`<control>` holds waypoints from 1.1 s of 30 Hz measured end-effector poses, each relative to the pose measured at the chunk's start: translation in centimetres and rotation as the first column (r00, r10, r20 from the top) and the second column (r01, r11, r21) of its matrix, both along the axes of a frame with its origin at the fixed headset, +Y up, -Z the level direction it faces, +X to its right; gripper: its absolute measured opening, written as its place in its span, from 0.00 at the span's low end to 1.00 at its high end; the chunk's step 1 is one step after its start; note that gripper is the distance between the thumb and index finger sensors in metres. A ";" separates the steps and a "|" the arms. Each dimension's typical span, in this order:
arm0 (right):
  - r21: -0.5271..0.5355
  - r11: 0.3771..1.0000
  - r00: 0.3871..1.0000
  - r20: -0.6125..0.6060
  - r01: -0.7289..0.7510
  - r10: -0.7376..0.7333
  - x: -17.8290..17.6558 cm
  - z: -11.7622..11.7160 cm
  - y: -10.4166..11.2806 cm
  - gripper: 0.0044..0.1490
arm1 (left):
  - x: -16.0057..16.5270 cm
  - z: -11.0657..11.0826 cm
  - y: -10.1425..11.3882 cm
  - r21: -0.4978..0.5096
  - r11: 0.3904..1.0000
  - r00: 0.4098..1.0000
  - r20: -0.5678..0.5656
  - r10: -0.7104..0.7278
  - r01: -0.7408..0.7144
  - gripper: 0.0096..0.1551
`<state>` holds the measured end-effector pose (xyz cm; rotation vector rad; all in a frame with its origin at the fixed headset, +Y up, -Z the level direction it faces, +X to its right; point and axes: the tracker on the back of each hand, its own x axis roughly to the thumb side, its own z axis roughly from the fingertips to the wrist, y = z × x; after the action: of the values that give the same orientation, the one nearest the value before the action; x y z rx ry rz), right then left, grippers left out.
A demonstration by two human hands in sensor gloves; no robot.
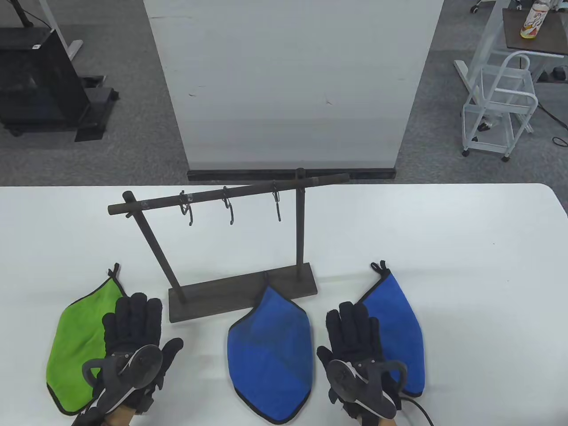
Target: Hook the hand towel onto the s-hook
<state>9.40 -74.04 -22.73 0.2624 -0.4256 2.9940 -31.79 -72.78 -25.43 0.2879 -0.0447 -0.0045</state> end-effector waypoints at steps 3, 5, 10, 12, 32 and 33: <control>-0.007 1.000 1.000 0.000 0.006 -0.006 0.1 0.1 0.0 0.48 | 0.1 0.0 -0.1 -0.008 1.000 1.000 0.003 -0.002 0.002 0.54; -0.014 1.000 1.000 -0.005 0.009 -0.009 0.1 0.1 -0.1 0.48 | 0.1 0.0 -0.2 -0.015 1.000 1.000 0.003 -0.001 0.001 0.54; -0.026 1.000 1.000 -0.022 0.001 -0.001 -0.1 0.2 -0.2 0.48 | 0.0 0.0 0.0 -0.018 1.000 1.000 -0.008 0.007 -0.007 0.54; -0.029 1.000 0.999 -0.033 0.007 -0.008 -0.1 0.3 -0.2 0.48 | -0.1 0.1 0.4 -0.017 1.000 1.000 -0.018 0.019 -0.019 0.54; -0.015 0.999 0.997 -0.050 0.050 -0.050 0.3 1.1 0.9 0.48 | -6.5 -1.0 19.4 0.115 0.973 0.968 -0.128 0.216 -0.202 0.50; -0.014 0.999 0.997 -0.049 0.051 -0.052 0.3 1.1 0.9 0.48 | -6.7 -1.5 20.1 0.124 0.975 0.971 -0.134 0.199 -0.183 0.50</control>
<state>9.74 -73.12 -21.65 0.3190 -0.4017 2.9323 -38.49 -52.69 -26.94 0.4018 0.1292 0.1645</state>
